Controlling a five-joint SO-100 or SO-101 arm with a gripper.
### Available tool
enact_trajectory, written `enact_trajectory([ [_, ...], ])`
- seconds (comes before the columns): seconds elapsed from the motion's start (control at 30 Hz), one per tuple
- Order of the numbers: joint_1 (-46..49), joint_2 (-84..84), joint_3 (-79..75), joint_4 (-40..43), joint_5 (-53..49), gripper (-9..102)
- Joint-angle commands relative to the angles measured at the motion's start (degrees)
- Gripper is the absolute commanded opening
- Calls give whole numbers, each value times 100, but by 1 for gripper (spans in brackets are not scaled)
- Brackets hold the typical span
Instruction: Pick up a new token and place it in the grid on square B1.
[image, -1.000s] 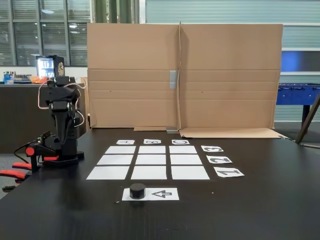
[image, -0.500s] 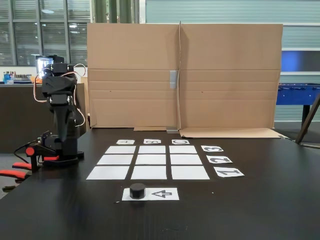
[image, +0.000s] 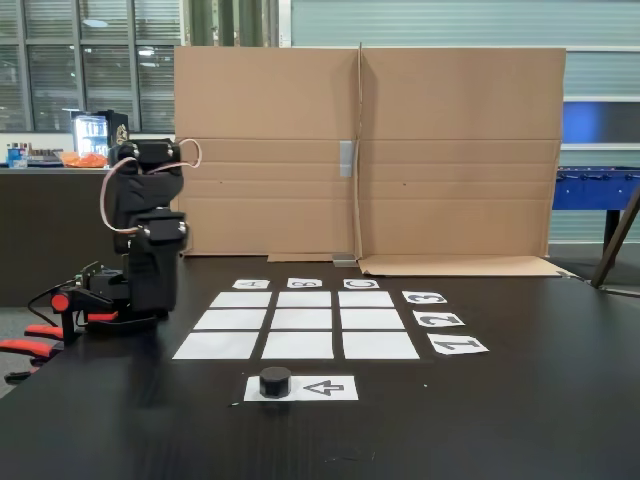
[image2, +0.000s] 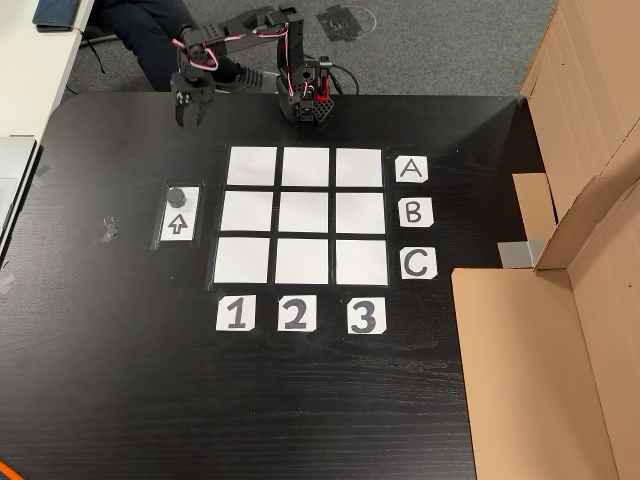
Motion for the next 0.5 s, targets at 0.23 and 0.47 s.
enact_trajectory([
  [0.23, -747, -1257, -1582, 246, 9, 17],
  [0.47, -870, -2391, -2821, 255, 79, 17],
])
